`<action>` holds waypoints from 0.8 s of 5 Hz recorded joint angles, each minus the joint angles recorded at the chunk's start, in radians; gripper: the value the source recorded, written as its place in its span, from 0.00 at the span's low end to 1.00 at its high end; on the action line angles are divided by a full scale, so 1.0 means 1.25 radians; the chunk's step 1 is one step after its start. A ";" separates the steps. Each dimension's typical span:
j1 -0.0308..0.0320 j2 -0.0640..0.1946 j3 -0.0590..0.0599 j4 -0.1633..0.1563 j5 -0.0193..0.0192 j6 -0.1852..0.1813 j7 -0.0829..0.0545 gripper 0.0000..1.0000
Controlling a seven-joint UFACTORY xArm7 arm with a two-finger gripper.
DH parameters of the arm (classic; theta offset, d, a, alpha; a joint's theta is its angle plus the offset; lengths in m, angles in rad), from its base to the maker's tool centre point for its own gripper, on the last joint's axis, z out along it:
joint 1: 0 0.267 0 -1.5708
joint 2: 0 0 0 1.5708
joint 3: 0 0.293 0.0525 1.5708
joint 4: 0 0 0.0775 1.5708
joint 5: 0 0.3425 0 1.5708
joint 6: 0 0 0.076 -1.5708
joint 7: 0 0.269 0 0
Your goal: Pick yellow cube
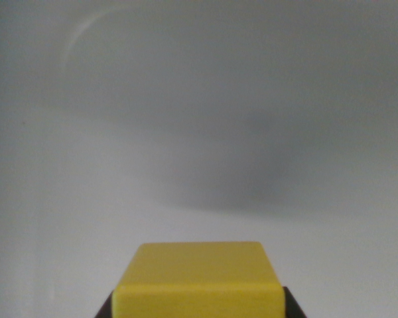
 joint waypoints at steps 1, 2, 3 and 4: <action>-0.0007 -0.012 0.001 0.023 0.0021 0.035 -0.001 1.00; -0.0007 -0.012 0.001 0.023 0.0021 0.035 -0.001 1.00; -0.0015 -0.025 0.002 0.046 0.0043 0.071 -0.002 1.00; -0.0015 -0.025 0.002 0.046 0.0043 0.071 -0.002 1.00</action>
